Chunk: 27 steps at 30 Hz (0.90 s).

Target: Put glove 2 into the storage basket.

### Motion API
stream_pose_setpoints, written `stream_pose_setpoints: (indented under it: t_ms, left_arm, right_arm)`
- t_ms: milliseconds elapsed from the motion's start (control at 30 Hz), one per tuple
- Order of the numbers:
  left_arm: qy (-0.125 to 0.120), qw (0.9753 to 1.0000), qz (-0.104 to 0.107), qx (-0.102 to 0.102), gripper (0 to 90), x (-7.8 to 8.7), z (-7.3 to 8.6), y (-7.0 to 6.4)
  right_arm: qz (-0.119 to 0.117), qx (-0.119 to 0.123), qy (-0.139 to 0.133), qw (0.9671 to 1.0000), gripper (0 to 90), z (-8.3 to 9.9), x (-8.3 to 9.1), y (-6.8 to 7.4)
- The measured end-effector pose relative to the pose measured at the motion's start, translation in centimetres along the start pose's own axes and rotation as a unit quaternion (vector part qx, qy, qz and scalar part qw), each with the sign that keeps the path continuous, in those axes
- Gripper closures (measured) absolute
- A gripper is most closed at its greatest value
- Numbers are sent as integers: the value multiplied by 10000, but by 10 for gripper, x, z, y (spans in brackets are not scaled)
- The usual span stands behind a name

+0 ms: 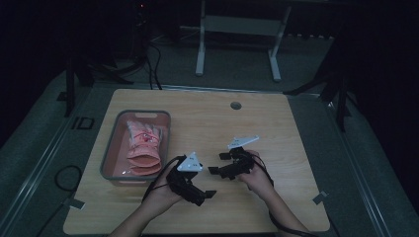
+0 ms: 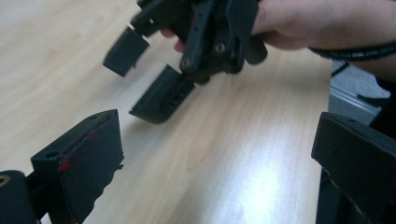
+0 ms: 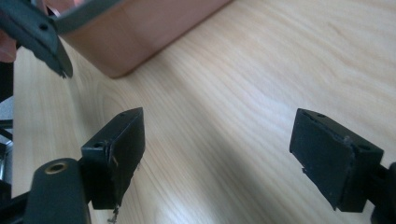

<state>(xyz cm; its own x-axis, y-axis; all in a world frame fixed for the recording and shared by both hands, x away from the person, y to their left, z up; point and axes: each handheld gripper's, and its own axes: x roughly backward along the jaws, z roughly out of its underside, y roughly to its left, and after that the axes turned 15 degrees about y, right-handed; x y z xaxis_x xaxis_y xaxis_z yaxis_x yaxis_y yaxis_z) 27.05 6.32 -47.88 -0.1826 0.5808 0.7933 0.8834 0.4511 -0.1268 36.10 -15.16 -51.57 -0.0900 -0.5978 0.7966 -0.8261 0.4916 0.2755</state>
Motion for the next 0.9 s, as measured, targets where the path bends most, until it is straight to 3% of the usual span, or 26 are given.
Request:
stream_pose_setpoints:
  t_ms: [233, 433, 567, 900]
  left_arm:
    - [100, 9997, 194, -143, 22, -21, 3, -7]
    - [207, 9989, 235, -341, 22, -37, 7, -12]
    - [251, 9981, 406, -402, 22, -49, 10, -14]
    - [297, 9969, 459, -558, 22, -68, 16, -17]
  right_arm:
    - [32, -77, -43, 10000, 180, 19, 1, -7]
    - [63, -27, -13, 10000, 177, 30, -1, -8]
    - [161, 135, -23, 9998, 175, 38, -3, -7]
    - [335, 200, 29, 9992, 164, 53, -3, -9]
